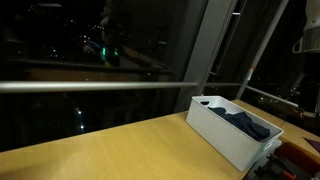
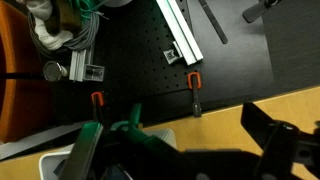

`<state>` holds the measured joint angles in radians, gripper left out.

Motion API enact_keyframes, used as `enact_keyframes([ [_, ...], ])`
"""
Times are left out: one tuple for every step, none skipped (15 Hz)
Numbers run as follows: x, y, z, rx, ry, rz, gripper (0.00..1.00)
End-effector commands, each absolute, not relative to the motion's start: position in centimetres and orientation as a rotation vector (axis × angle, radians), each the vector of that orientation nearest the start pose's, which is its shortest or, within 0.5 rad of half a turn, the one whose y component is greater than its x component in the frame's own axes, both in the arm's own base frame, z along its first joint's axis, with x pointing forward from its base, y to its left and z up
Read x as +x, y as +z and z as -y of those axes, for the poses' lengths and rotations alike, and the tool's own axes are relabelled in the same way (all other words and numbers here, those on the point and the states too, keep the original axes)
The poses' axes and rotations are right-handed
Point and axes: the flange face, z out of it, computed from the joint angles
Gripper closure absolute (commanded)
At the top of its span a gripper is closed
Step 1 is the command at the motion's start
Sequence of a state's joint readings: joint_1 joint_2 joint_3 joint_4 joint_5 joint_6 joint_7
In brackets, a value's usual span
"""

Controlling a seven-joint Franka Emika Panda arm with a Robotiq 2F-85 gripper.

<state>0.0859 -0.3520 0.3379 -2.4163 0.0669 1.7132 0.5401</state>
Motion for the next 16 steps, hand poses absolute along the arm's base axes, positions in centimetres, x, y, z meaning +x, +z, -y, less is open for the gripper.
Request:
enact_keyframes([
  [35.6,41.1,-16.9,-3.300,0.511,-0.296,0.00],
  [35.6,41.1,-16.9,-3.300,0.510,-0.296,0.00],
  [35.6,41.1,-16.9,-3.300,0.510,-0.296,0.00],
  [35.6,41.1,-16.9,-3.300,0.510,-0.296,0.00],
  [36.0,41.2,-16.6,-3.302,0.496,-0.293,0.00],
  [36.8,41.3,-16.1,-3.310,0.465,-0.291,0.00],
  [37.5,41.4,-15.5,-3.317,0.429,-0.295,0.00],
  [38.1,41.5,-15.0,-3.325,0.389,-0.294,0.00],
  [39.0,41.6,-14.2,-3.338,0.324,-0.297,0.00],
  [39.8,41.5,-13.3,-3.348,0.268,-0.303,0.00],
  [40.8,41.4,-12.1,-3.359,0.203,-0.311,0.00],
  [41.7,41.2,-11.0,-3.366,0.147,-0.312,0.00],
  [42.8,40.8,-9.7,-3.375,0.098,-0.328,0.00],
  [43.8,40.2,-8.1,-3.379,0.057,-0.344,0.00],
  [44.8,39.6,-6.7,-3.378,0.022,-0.365,0.00],
  [45.7,38.8,-4.9,-3.372,0.003,-0.387,0.00],
])
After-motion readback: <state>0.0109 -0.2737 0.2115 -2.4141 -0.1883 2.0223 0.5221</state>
